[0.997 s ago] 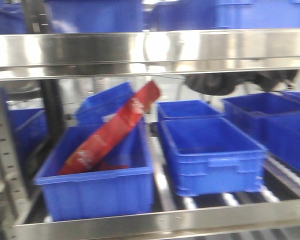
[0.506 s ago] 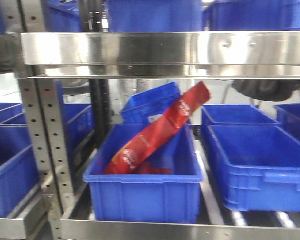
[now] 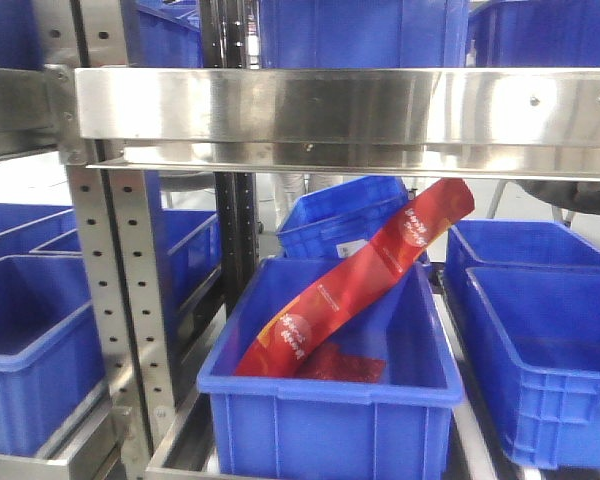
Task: Move two blue bins to right shelf middle
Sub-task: 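Hold the teal bin and drive up to the roller shelf of blue bins, then raise the teal bin with both grippers above the upper shelf rail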
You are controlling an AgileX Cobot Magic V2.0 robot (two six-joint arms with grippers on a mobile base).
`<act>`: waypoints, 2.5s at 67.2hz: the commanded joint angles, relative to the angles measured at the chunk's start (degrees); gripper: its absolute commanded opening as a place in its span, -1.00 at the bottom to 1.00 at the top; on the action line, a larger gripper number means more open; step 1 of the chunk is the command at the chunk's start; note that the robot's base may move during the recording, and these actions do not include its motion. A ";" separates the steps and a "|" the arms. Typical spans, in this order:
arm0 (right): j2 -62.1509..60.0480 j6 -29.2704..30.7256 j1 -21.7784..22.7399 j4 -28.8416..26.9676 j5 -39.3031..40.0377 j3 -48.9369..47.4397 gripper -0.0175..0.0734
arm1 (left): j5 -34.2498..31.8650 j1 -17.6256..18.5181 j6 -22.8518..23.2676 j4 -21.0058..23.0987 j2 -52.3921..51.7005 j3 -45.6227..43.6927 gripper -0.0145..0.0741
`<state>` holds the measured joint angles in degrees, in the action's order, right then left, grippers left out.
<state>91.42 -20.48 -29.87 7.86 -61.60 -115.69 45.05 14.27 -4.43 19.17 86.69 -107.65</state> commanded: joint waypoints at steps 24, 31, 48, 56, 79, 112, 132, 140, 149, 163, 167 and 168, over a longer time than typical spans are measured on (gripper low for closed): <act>-0.66 1.89 -0.54 -3.21 5.13 -0.87 -0.97 | -5.68 0.82 0.48 5.62 -1.44 -1.26 -0.92; -0.66 1.89 -0.54 -3.21 5.13 -0.87 -0.97 | -5.68 0.82 0.48 5.62 -1.44 -1.26 -0.92; -0.66 1.89 -0.54 -3.21 5.13 -0.87 -0.97 | -5.77 0.82 0.48 5.62 -1.44 -1.26 -0.92; -0.66 1.89 -0.54 -3.21 5.13 -0.87 -0.97 | -5.77 0.82 0.48 5.62 -1.44 -1.26 -0.92; -0.66 1.89 -0.54 -3.21 5.13 -0.87 -0.97 | -5.77 0.82 0.48 5.62 -1.44 -1.26 -0.92; -0.66 1.89 -0.54 -3.21 5.13 -0.87 -0.97 | -5.82 0.82 0.48 5.62 -1.44 -1.26 -0.92; -0.66 1.89 -0.54 -3.21 5.13 -0.87 -0.97 | -5.82 0.82 0.48 5.62 -1.44 -1.26 -0.92; -0.66 1.89 -0.54 -3.21 5.13 -0.87 -0.97 | -5.82 0.82 0.48 5.62 -1.44 -1.26 -0.92; -0.66 1.89 -0.54 -3.21 5.13 -0.87 -0.97 | -5.82 0.82 0.48 5.62 -1.44 -1.26 -0.92; -0.66 1.89 -0.54 -3.21 5.13 -0.87 -0.97 | -5.82 0.82 0.48 5.62 -1.44 -1.26 -0.92; -0.66 1.89 -0.54 -3.21 5.13 -0.87 -0.97 | -5.82 0.82 0.48 5.62 -1.44 -1.26 -0.92; -0.66 1.89 -0.54 -3.21 5.13 -0.87 -0.97 | -5.82 0.82 0.48 5.62 -1.44 -1.26 -0.92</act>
<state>91.42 -20.48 -29.87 7.86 -61.60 -115.69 44.78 14.27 -4.43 19.17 86.69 -107.65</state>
